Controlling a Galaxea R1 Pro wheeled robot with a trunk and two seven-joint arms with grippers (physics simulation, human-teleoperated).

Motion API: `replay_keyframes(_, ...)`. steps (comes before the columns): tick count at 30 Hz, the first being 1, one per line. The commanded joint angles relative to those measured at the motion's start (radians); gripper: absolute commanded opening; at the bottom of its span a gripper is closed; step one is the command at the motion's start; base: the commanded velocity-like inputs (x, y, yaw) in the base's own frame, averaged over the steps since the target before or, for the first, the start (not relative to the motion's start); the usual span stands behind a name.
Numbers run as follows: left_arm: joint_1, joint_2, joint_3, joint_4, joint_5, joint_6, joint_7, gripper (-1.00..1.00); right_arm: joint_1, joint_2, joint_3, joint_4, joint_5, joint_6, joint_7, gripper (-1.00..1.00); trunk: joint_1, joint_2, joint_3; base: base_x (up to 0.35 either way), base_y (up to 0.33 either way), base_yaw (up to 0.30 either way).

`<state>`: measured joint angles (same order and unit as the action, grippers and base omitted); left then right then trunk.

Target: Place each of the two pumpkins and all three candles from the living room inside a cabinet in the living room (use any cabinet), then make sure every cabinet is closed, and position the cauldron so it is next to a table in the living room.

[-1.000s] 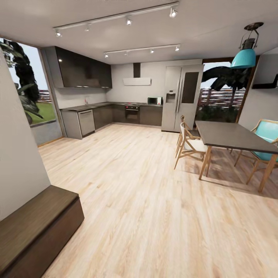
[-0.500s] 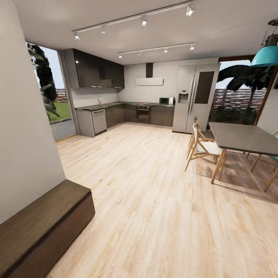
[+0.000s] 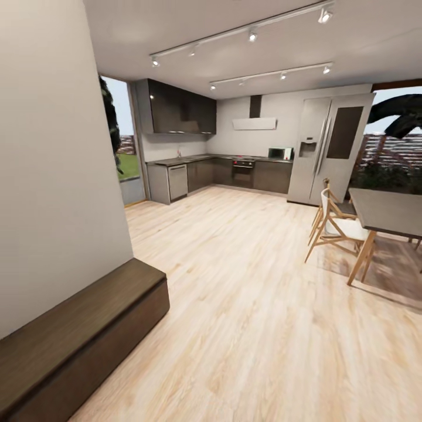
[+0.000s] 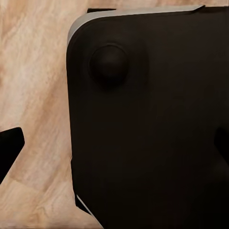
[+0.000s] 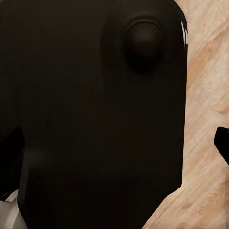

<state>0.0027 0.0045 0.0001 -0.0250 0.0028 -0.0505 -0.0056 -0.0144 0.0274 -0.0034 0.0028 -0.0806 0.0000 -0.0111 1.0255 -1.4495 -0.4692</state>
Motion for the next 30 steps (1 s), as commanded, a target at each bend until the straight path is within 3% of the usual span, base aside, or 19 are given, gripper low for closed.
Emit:
replay_keyframes(1, 0.000, 0.000, 0.000, -0.001, 0.000, -0.002, -0.001, 1.00, 0.000, 0.000, 0.000, 0.000, -0.008, 0.000, -0.001, 1.00, 0.000, 0.000, -0.001, -0.223, 0.000, 0.275)
replay_keyframes(18, 0.000, -0.002, 0.006, -0.001, 0.002, -0.002, -0.001, 1.00, 0.000, 0.000, 0.002, 0.000, -0.005, 0.000, -0.001, 1.00, 0.000, 0.000, -0.001, -0.041, 0.000, 0.275)
replay_keyframes(30, 0.000, 0.000, 0.003, -0.002, 0.002, -0.002, 0.001, 1.00, 0.000, 0.000, 0.004, 0.001, -0.001, 0.008, -0.002, 1.00, -0.046, 0.084, 0.037, 0.000, 0.000, 0.275)
